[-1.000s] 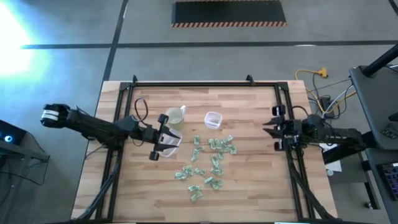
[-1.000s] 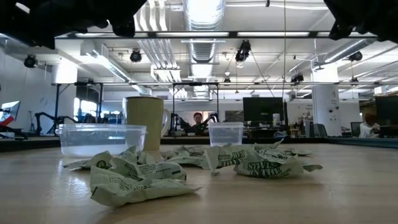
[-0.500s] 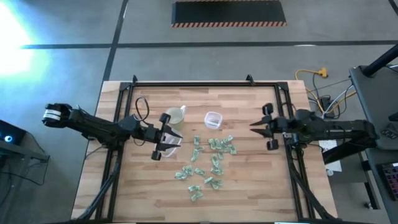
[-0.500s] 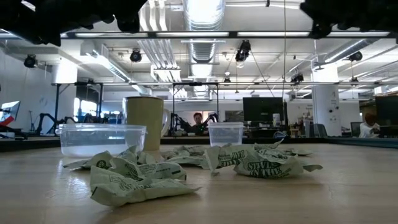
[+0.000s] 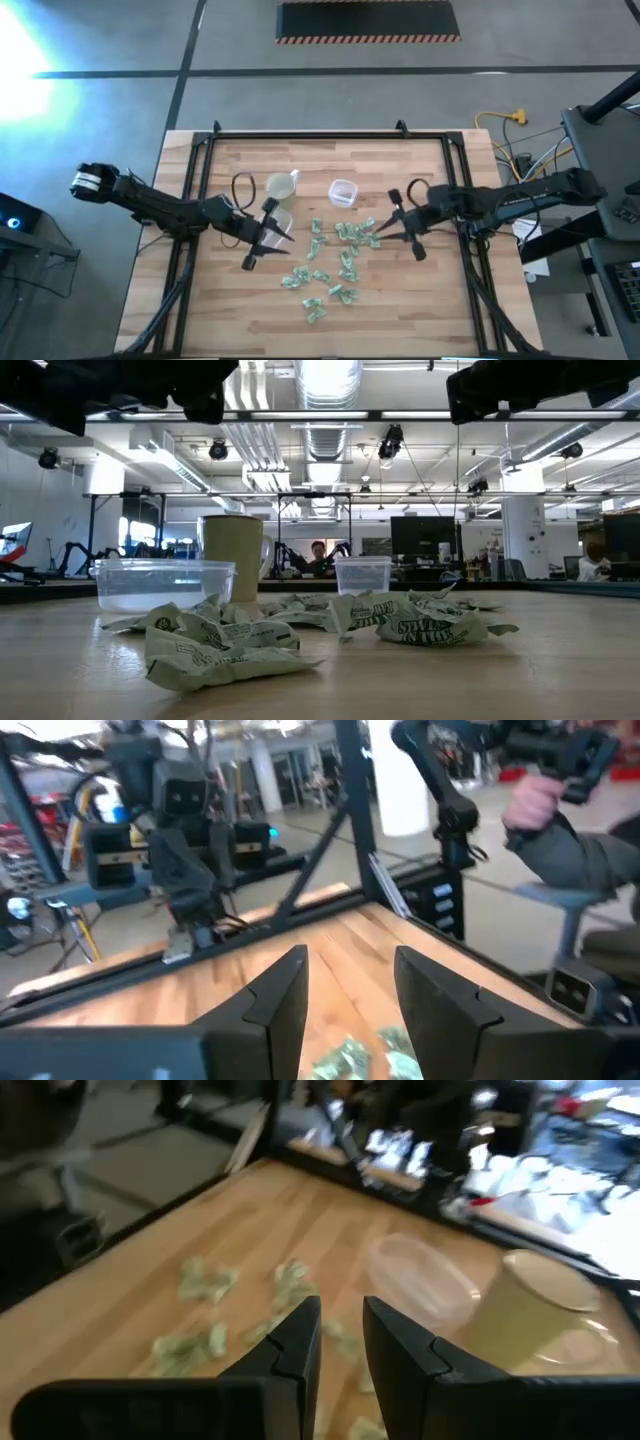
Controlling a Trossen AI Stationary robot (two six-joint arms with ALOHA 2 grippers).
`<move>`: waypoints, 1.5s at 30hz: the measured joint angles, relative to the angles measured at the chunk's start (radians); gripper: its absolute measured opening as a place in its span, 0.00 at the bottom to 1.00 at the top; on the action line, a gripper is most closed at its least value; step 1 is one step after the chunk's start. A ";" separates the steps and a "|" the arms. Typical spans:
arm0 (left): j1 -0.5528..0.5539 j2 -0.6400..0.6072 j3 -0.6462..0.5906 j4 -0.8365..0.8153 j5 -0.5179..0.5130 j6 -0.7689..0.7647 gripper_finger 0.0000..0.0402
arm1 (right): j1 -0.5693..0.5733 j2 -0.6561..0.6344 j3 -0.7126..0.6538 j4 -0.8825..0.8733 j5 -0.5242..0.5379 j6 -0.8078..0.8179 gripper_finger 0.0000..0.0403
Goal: Pick and place items into bin
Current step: Put the stevia packet into the top transparent bin
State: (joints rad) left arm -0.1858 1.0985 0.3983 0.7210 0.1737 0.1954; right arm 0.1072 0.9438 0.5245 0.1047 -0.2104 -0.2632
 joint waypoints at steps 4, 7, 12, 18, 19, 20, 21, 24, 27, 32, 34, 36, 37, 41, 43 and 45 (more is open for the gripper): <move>-0.040 -0.001 0.051 -0.127 -0.035 0.021 0.34 | 0.046 0.048 0.031 -0.086 0.083 0.012 0.17; -0.078 0.006 0.086 -0.239 -0.121 0.022 0.34 | 0.069 0.070 0.033 -0.132 0.172 0.052 0.17; -0.130 0.022 0.130 -0.373 -0.265 0.021 0.34 | 0.081 0.104 0.030 -0.190 0.285 0.127 0.17; -0.159 0.026 0.131 -0.390 -0.311 0.020 0.34 | 0.080 0.178 0.028 -0.213 0.297 0.243 0.17; -0.162 0.026 0.130 -0.398 -0.311 0.020 0.34 | 0.080 0.196 0.028 -0.219 0.298 0.264 0.17; -0.165 0.026 0.130 -0.399 -0.311 0.015 0.34 | 0.080 0.215 0.028 -0.227 0.298 0.284 0.17; -0.165 0.026 0.130 -0.399 -0.311 0.007 0.34 | 0.080 0.234 0.028 -0.243 0.299 0.303 0.17; -0.165 0.025 0.130 -0.402 -0.311 -0.005 0.34 | 0.080 0.286 0.027 -0.296 0.328 0.357 0.17; -0.165 0.025 0.130 -0.411 -0.311 -0.005 0.34 | 0.080 0.320 0.027 -0.334 0.382 0.401 0.17; -0.165 0.024 0.129 -0.419 -0.311 -0.005 0.34 | 0.081 0.332 0.027 -0.334 0.390 0.446 0.20; -0.165 0.024 0.129 -0.419 -0.311 -0.005 0.34 | 0.082 0.332 0.027 -0.333 0.390 0.468 0.22; -0.165 0.024 0.129 -0.419 -0.311 -0.006 0.34 | 0.086 0.336 0.027 -0.332 0.389 0.479 0.25; -0.165 0.024 0.128 -0.419 -0.311 -0.006 0.34 | 0.088 0.341 0.027 -0.331 0.389 0.480 0.26; -0.165 0.023 0.128 -0.419 -0.311 -0.007 0.34 | 0.103 0.397 0.027 -0.303 0.385 0.480 0.32; -0.165 0.023 0.128 -0.419 -0.311 -0.009 0.34 | 0.111 0.431 0.027 -0.300 0.367 0.466 0.34; -0.165 0.023 0.128 -0.419 -0.311 -0.020 0.34 | 0.112 0.460 0.027 -0.301 0.357 0.448 0.35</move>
State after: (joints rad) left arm -0.3504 1.1217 0.5262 0.3016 -0.1371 0.1757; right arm 0.2188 1.4040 0.5514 -0.1963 0.1468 0.1844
